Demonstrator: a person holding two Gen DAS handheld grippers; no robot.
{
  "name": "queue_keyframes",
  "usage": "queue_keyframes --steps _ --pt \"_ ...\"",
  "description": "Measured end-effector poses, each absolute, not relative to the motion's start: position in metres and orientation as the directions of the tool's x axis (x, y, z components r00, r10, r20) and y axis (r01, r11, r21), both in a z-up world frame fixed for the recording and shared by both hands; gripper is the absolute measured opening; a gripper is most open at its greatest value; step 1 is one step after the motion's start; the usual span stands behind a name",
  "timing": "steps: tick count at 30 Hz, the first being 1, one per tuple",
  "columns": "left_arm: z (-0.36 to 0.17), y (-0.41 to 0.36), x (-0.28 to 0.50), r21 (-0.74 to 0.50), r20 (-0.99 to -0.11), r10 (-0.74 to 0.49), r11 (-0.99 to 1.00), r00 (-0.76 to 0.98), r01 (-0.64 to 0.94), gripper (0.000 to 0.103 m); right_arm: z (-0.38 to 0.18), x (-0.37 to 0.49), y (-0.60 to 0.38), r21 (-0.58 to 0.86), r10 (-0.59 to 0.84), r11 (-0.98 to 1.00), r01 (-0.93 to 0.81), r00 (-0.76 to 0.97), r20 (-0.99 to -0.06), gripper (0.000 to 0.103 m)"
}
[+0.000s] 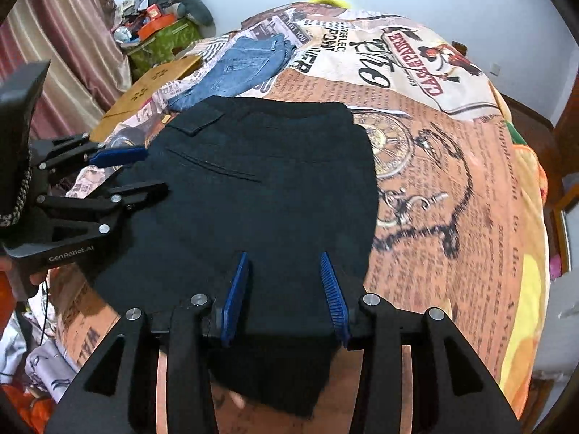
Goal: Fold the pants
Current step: 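Grasp the folded pants with the left gripper while the right gripper grasps them too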
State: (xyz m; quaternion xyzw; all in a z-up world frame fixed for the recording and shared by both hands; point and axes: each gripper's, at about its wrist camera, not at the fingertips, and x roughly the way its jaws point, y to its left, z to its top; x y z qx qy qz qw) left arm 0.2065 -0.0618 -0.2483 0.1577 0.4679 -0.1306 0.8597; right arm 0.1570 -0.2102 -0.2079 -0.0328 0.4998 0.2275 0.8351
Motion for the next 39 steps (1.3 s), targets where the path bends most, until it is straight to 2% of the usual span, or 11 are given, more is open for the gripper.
queue_keyframes --steps 2,5,11,17,18,20,23,28,32,39 --pt "-0.247 -0.050 0.199 0.134 -0.840 -0.078 0.929 0.537 0.344 0.059 -0.206 0.151 -0.211 0.159 0.339 0.896 -0.415 0.406 -0.849 0.038" --pt "-0.242 -0.038 0.190 0.119 -0.831 -0.080 0.942 0.551 0.315 0.061 -0.202 0.143 -0.213 0.130 0.318 0.898 -0.420 0.418 -0.851 0.038" --pt "-0.239 -0.015 0.177 0.141 -0.820 -0.032 0.956 0.572 0.256 0.062 -0.198 0.137 -0.228 0.148 0.318 0.909 -0.390 0.419 -0.850 0.043" --pt "-0.224 0.002 0.194 0.073 -0.833 -0.072 0.969 0.548 0.237 0.063 -0.190 0.140 -0.237 0.147 0.305 0.921 -0.361 0.434 -0.847 0.045" --pt "-0.219 0.003 0.199 0.056 -0.831 -0.087 0.970 0.549 0.239 0.063 -0.189 0.143 -0.239 0.161 0.313 0.921 -0.355 0.428 -0.848 0.045" --pt "-0.214 0.004 0.208 0.014 -0.833 -0.123 0.970 0.539 0.243 0.073 -0.189 0.150 -0.243 0.191 0.331 0.920 -0.342 0.421 -0.845 0.049" --pt "-0.216 0.004 0.225 -0.091 -0.847 -0.208 0.964 0.489 0.251 0.081 -0.192 0.162 -0.247 0.235 0.358 0.917 -0.322 0.405 -0.842 0.050" --pt "-0.249 0.002 0.257 -0.184 -0.902 -0.263 0.952 0.344 0.245 0.081 -0.214 0.181 -0.252 0.330 0.411 0.904 -0.272 0.342 -0.845 0.050" --pt "-0.268 0.010 0.274 -0.318 -0.896 -0.363 0.927 0.258 0.199 0.082 -0.237 0.192 -0.257 0.433 0.480 0.875 -0.219 0.275 -0.833 0.050" --pt "-0.290 -0.001 0.299 -0.406 -0.887 -0.437 0.892 0.151 0.199 0.088 -0.246 0.207 -0.252 0.501 0.543 0.838 -0.215 0.242 -0.804 0.061"
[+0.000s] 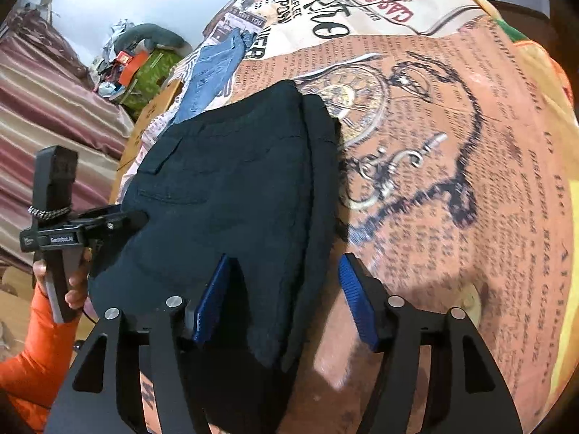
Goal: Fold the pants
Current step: 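Grasp the folded pants with the left gripper while the right gripper grasps them too, then carry the folded pants with both grippers onto the blue jeans and release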
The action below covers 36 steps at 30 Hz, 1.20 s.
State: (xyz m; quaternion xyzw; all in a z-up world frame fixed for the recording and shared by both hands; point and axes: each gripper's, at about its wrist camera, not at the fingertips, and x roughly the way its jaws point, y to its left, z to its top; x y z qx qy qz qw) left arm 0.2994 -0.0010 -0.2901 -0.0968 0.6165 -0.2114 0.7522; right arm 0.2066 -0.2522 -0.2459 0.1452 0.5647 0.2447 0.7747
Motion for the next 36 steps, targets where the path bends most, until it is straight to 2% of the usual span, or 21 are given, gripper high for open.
queue_keyframes --steps 2,9,11,15,18,20,26,36 --pt "-0.292 -0.008 0.305 -0.396 -0.890 -0.431 0.892 0.149 0.216 0.091 -0.247 0.210 -0.247 0.512 0.556 0.829 -0.225 0.235 -0.797 0.063" --pt "-0.291 -0.028 0.319 -0.401 -0.883 -0.450 0.871 0.135 0.285 0.090 -0.251 0.225 -0.241 0.548 0.597 0.798 -0.250 0.204 -0.776 0.065" --pt "-0.289 -0.031 0.322 -0.374 -0.887 -0.432 0.879 0.164 0.297 0.080 -0.251 0.228 -0.241 0.549 0.598 0.798 -0.247 0.207 -0.775 0.061" --pt "-0.284 -0.032 0.325 -0.348 -0.886 -0.413 0.893 0.213 0.285 0.068 -0.250 0.231 -0.239 0.527 0.578 0.812 -0.252 0.219 -0.786 0.052" --pt "-0.277 -0.032 0.325 -0.319 -0.886 -0.393 0.902 0.248 0.290 0.053 -0.245 0.231 -0.239 0.497 0.555 0.827 -0.262 0.248 -0.794 0.037" --pt "-0.269 -0.032 0.323 -0.294 -0.887 -0.376 0.908 0.269 0.299 0.038 -0.239 0.233 -0.241 0.492 0.557 0.826 -0.275 0.263 -0.788 0.028" --pt "-0.253 -0.038 0.320 -0.260 -0.884 -0.355 0.914 0.305 0.310 0.026 -0.219 0.230 -0.233 0.449 0.544 0.832 -0.326 0.316 -0.777 0.020" --pt "-0.186 -0.025 0.307 -0.207 -0.806 -0.346 0.925 0.480 0.319 0.023 -0.156 0.241 -0.211 0.385 0.547 0.828 -0.408 0.432 -0.717 0.018"
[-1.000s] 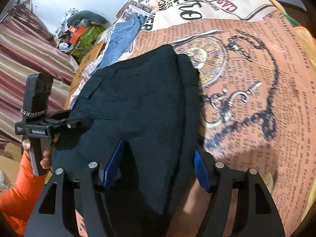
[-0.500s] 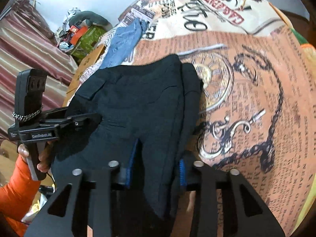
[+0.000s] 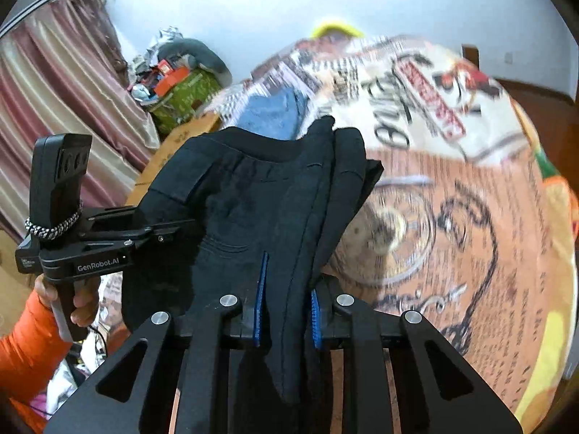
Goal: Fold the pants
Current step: 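Carry the folded pants with both grippers onto the blue jeans and release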
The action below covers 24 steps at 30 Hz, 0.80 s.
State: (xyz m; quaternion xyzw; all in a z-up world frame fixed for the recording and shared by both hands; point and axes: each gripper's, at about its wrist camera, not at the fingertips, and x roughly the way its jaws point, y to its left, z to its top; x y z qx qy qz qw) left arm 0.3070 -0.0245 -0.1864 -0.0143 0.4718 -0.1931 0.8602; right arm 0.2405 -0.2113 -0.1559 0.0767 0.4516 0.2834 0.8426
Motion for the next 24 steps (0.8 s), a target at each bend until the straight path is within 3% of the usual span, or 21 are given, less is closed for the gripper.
queue_keyframes --steps 11,24 --pt "-0.113 0.031 0.332 -0.129 -0.685 -0.251 0.966 0.684 0.225 0.023 -0.096 0.278 -0.159 0.294 0.567 0.808 -0.510 0.538 -0.624 0.017" --pt "-0.111 0.123 0.427 -0.162 -0.629 -0.169 0.983 0.759 0.084 0.023 -0.094 0.374 -0.077 0.258 0.593 0.784 -0.564 0.562 -0.576 0.017"
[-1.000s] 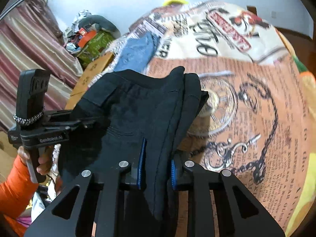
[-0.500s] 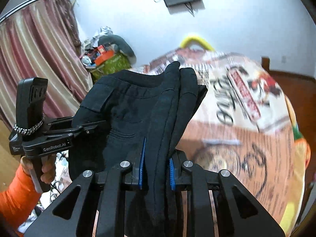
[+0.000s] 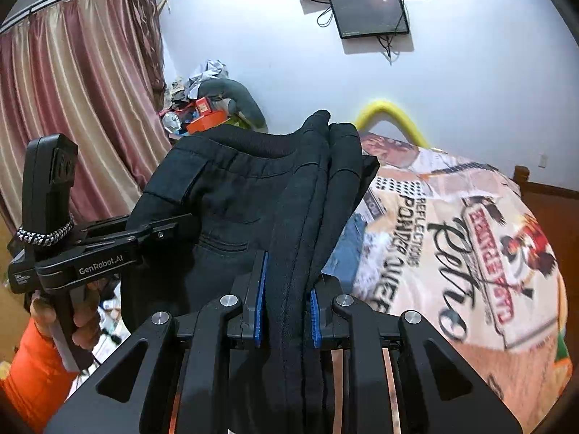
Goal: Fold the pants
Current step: 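Carry the folded pants with both grippers onto the blue jeans and release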
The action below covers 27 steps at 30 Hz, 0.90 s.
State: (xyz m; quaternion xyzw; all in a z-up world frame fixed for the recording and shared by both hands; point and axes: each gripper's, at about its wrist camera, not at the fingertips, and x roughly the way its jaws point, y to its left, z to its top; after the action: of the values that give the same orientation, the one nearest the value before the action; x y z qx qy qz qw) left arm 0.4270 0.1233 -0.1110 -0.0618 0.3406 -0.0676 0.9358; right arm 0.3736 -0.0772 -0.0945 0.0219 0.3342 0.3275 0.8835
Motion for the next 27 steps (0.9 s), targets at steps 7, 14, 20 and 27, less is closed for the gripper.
queue_keyframes --steps 7,14,20,27 --pt "-0.165 0.159 0.484 -0.187 -0.663 -0.143 0.982 0.735 0.022 0.023 -0.144 0.424 -0.045 0.282 0.582 0.793 -0.539 0.535 -0.613 0.017" --pt "-0.232 0.179 0.529 -0.164 -0.729 -0.093 0.986 0.678 -0.041 0.023 -0.206 0.454 -0.017 0.262 0.556 0.802 -0.536 0.510 -0.657 0.017" --pt "-0.287 0.186 0.553 -0.165 -0.790 -0.094 0.984 0.606 -0.062 0.023 -0.251 0.476 -0.002 0.253 0.515 0.819 -0.515 0.464 -0.721 0.017" --pt "-0.306 0.183 0.560 -0.133 -0.817 -0.044 0.984 0.575 -0.114 0.043 -0.267 0.482 -0.014 0.244 0.466 0.847 -0.472 0.437 -0.769 0.019"
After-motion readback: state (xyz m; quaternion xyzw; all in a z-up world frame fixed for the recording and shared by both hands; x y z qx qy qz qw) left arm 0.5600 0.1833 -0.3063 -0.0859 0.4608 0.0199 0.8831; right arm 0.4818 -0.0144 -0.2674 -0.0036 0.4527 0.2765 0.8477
